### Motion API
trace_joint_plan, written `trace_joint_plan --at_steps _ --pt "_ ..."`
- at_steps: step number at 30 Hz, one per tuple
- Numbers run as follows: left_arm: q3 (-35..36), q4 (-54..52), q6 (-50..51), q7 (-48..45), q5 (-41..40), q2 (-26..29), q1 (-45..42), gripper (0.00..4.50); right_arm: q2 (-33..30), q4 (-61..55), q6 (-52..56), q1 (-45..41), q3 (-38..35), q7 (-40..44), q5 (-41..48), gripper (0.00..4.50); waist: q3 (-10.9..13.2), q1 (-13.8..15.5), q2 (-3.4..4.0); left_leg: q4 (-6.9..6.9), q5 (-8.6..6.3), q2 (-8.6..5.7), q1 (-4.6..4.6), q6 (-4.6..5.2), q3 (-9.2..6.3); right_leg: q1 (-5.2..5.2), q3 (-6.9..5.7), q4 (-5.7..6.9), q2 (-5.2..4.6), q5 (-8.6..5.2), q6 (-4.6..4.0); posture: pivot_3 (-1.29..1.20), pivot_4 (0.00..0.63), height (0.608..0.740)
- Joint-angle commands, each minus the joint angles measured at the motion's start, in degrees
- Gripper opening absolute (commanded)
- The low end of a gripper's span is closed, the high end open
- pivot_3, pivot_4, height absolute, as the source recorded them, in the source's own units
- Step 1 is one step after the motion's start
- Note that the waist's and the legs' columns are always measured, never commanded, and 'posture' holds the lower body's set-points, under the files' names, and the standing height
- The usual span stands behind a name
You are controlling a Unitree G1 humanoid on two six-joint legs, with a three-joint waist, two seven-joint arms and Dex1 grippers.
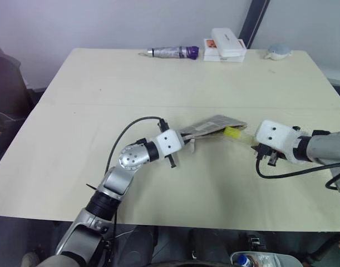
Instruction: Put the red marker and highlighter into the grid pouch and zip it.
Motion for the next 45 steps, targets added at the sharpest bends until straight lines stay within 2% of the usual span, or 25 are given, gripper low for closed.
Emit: trace_joint_plan --at_steps 1,5,8,15,17,19,21,22,23,26,30,31,37,41,45 --pt "-0.3 -3.2 -0.6 -0.7 -0.6 0.2 -0.1 0.0 -1.5 -0.3 -1.8 -1.5 0.3 0.4 -2.5 0.81 0.0 -0.1 0.01 0.0 0.0 0.0 0.0 0.0 0.0 0.0 0.0 0.0 0.01 0.0 0.0 0.0 0.15 0.74" --pt "-2.1 -3.4 -2.1 -2.5 1.0 1.9 -0.5 0.0 -3.6 0.1 -5.5 -3.0 3.8 1.8 -7.0 0.81 0.0 -0.2 0.02 -0.01 0.0 0.0 0.0 0.0 0.0 -0.01 0.0 0.0 0.01 0.0 0.0 0.0 0.15 0.74" --pt "-4.0 -3.2 -3.6 -4.7 2.3 3.6 -1.3 0.0 -5.3 -0.2 -10.5 -6.2 9.4 4.5 -13.0 0.81 0.0 -0.3 0.06 -0.03 0.0 0.0 0.01 0.0 0.01 -0.03 0.01 0.0 0.0 0.0 0.0 0.0 0.15 0.74" --pt "-5.3 -4.1 -3.2 -6.7 2.3 3.8 -2.1 0.0 1.8 -2.5 -12.4 -16.4 17.4 10.0 -18.7 0.81 0.0 -1.2 0.06 -0.05 0.0 0.01 0.0 -0.01 -0.01 -0.05 0.0 0.0 0.01 0.0 0.0 0.0 0.15 0.74" --pt "-4.9 -4.4 -2.5 -6.4 1.9 3.5 -2.0 0.0 3.0 -3.3 -11.9 -17.2 17.6 11.5 -18.8 1.93 0.0 -1.1 0.06 -0.05 0.0 0.0 0.0 -0.01 -0.03 -0.04 0.0 0.0 0.0 0.0 0.0 0.0 0.15 0.74" --pt "-4.4 -4.8 -1.7 -6.0 1.7 3.3 -1.7 0.0 4.4 -4.3 -10.0 -17.5 16.0 12.5 -16.9 2.72 0.0 -1.2 0.05 -0.04 0.0 0.0 -0.04 -0.01 -0.04 -0.05 -0.01 -0.01 -0.01 0.0 0.0 0.0 0.15 0.74" --pt "-3.0 -5.3 0.2 -4.8 0.4 2.5 -1.2 0.0 6.0 -5.1 -6.5 -18.1 11.7 12.7 -13.6 3.79 0.0 -1.2 0.05 -0.03 0.0 0.0 -0.04 -0.01 -0.03 -0.05 0.0 -0.01 -0.01 0.0 0.0 0.0 0.15 0.74" --pt "-2.3 -5.6 1.1 -4.3 -0.2 2.0 -1.0 0.0 6.7 -5.5 -4.6 -18.3 9.5 12.7 -12.1 4.22 0.0 -1.2 0.05 -0.04 0.0 0.0 -0.04 -0.01 -0.04 -0.05 0.0 0.0 -0.01 0.0 0.0 0.0 0.15 0.74" --pt "-0.9 -5.9 3.1 -3.1 -1.8 0.7 -1.1 0.0 7.5 -6.3 -2.3 -18.7 6.3 13.5 -9.1 4.41 0.0 -1.2 0.05 -0.03 0.0 0.0 -0.04 -0.01 -0.05 -0.05 0.0 0.0 0.0 0.0 0.0 0.0 0.15 0.74" --pt "5.3 -5.7 11.0 1.9 -7.5 -4.5 -2.8 0.0 11.4 -8.4 8.2 -22.2 -3.5 15.2 1.2 4.41 0.0 -1.1 0.04 0.0 0.0 0.0 -0.05 0.0 -0.07 -0.05 -0.01 0.01 0.0 0.0 0.0 0.0 0.15 0.74" --pt "9.4 -5.7 17.3 4.5 -12.0 -7.8 -4.7 0.0 13.9 -10.3 15.7 -23.2 -8.3 13.9 8.3 4.41 0.0 -1.1 0.01 0.0 0.0 0.0 -0.06 0.0 -0.13 -0.04 -0.04 0.02 0.01 0.0 0.0 0.0 0.15 0.74" --pt "10.9 -5.7 19.9 5.2 -14.5 -9.1 -5.5 0.0 16.3 -11.3 18.1 -21.7 -9.0 12.2 9.8 4.41 0.0 -1.1 0.0 0.0 0.0 0.0 -0.06 0.0 -0.13 -0.04 -0.04 0.01 0.0 0.0 0.0 0.0 0.15 0.74" --pt "14.9 -7.5 30.5 6.5 -23.8 -12.9 -7.2 0.0 32.7 -11.4 26.1 -17.3 -7.1 -3.9 10.8 4.41 0.0 -1.4 -0.05 0.03 0.0 -0.02 -0.14 -0.01 -0.08 -0.18 -0.01 0.15 -0.01 0.0 0.0 0.0 0.15 0.74" --pt "15.2 -9.3 34.2 6.4 -27.2 -13.0 -6.9 0.0 38.0 -9.3 25.8 -17.2 -4.3 -11.1 9.9 4.41 0.0 -1.3 -0.04 0.02 0.03 -0.02 -0.17 -0.06 -0.12 -0.23 0.0 0.17 0.01 0.0 -0.01 0.0 0.15 0.74" --pt "15.0 -10.5 35.8 6.8 -28.8 -12.5 -6.3 0.0 39.6 -7.6 24.9 -17.7 -3.3 -14.2 10.9 4.41 0.0 -1.3 -0.04 0.02 0.04 -0.03 -0.19 -0.07 -0.09 -0.26 0.01 0.17 0.01 0.0 -0.01 0.0 0.15 0.74"
